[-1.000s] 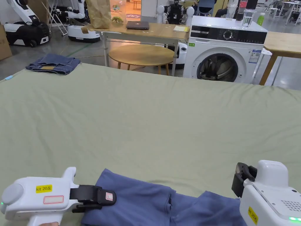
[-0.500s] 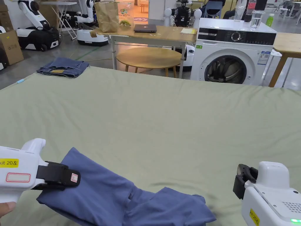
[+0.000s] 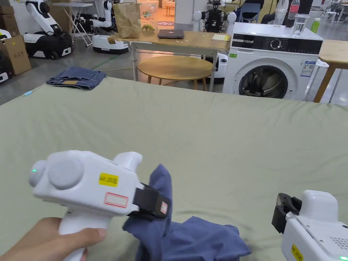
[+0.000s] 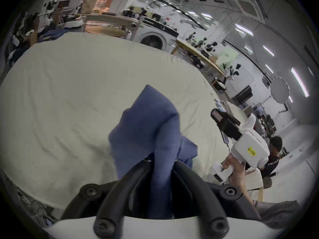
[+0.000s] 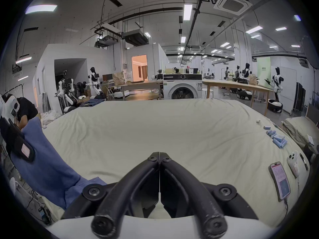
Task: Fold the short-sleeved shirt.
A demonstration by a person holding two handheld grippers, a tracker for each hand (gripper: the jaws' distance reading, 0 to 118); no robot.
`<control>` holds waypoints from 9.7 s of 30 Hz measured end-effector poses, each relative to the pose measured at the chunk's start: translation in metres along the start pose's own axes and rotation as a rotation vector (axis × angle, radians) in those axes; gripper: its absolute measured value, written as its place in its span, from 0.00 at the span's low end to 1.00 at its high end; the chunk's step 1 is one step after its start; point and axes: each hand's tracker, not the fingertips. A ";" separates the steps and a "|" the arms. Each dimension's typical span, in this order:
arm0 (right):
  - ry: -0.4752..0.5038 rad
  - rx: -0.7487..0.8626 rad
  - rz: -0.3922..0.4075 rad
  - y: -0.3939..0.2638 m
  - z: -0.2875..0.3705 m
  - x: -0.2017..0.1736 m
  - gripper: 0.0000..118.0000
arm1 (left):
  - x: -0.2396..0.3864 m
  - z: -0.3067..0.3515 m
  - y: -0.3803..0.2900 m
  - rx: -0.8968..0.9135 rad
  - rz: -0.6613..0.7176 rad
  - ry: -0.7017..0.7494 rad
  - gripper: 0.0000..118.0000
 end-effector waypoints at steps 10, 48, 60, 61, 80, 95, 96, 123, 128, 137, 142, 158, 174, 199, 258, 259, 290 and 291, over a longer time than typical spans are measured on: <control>-0.028 -0.007 -0.006 -0.002 0.008 0.011 0.00 | 0.030 -0.135 -0.004 -0.187 0.031 0.056 0.02; -0.063 -0.043 -0.043 -0.009 0.004 0.028 0.00 | 0.008 -0.209 -0.045 -0.143 0.202 -0.272 0.00; -0.079 0.099 -0.010 0.009 0.000 0.008 0.00 | 0.004 -0.069 -0.012 0.448 -0.115 0.149 0.00; -0.083 0.117 -0.005 0.011 0.000 0.004 0.00 | 0.003 -0.060 -0.014 0.495 -0.139 0.214 0.00; -0.080 0.236 0.074 0.030 0.014 -0.032 0.00 | -0.019 -0.001 -0.037 0.933 -0.284 0.606 0.00; 0.040 -0.318 0.140 -0.083 -0.021 -0.065 0.00 | -0.043 -0.006 -0.065 0.783 -0.211 0.489 0.00; 0.028 -0.318 0.141 -0.087 -0.026 -0.064 0.00 | -0.047 -0.005 -0.067 0.749 -0.191 0.464 0.00; 0.006 -0.312 0.122 -0.090 -0.027 -0.058 0.00 | -0.159 -0.117 -0.075 -0.076 0.422 -0.545 0.65; 0.008 -0.308 0.114 -0.091 -0.027 -0.057 0.00 | -0.143 -0.143 -0.068 -0.083 0.441 -0.611 0.65; 0.021 -0.294 0.119 -0.094 -0.023 -0.056 0.00 | -0.150 -0.154 -0.079 -0.024 0.455 -0.580 0.16; 0.032 -0.280 0.142 -0.090 -0.021 -0.056 0.00 | -0.148 -0.150 -0.076 -0.045 0.448 -0.548 0.13; 0.066 -0.048 0.088 -0.004 -0.029 -0.058 0.00 | -0.154 -0.019 -0.019 0.006 0.364 -0.433 0.12; 0.085 -0.042 0.123 0.002 -0.047 -0.067 0.00 | -0.316 0.214 0.030 0.027 0.413 0.093 0.12; 0.092 -0.093 0.173 -0.006 -0.058 -0.080 0.00 | -0.385 0.266 0.003 -0.015 0.568 0.657 0.48; -0.098 0.144 0.035 0.028 -0.032 -0.023 0.00 | -0.001 -0.048 -0.012 0.846 -0.281 0.606 0.00; -0.098 0.142 0.037 0.028 -0.033 -0.023 0.02 | -0.001 -0.047 -0.013 0.853 -0.272 0.606 0.10; -0.123 0.150 0.000 0.037 -0.035 -0.024 0.83 | -0.009 -0.029 -0.007 0.916 -0.191 0.554 0.75; -0.132 0.142 -0.001 0.037 -0.036 -0.026 0.83 | -0.010 -0.028 -0.009 0.918 -0.184 0.545 0.75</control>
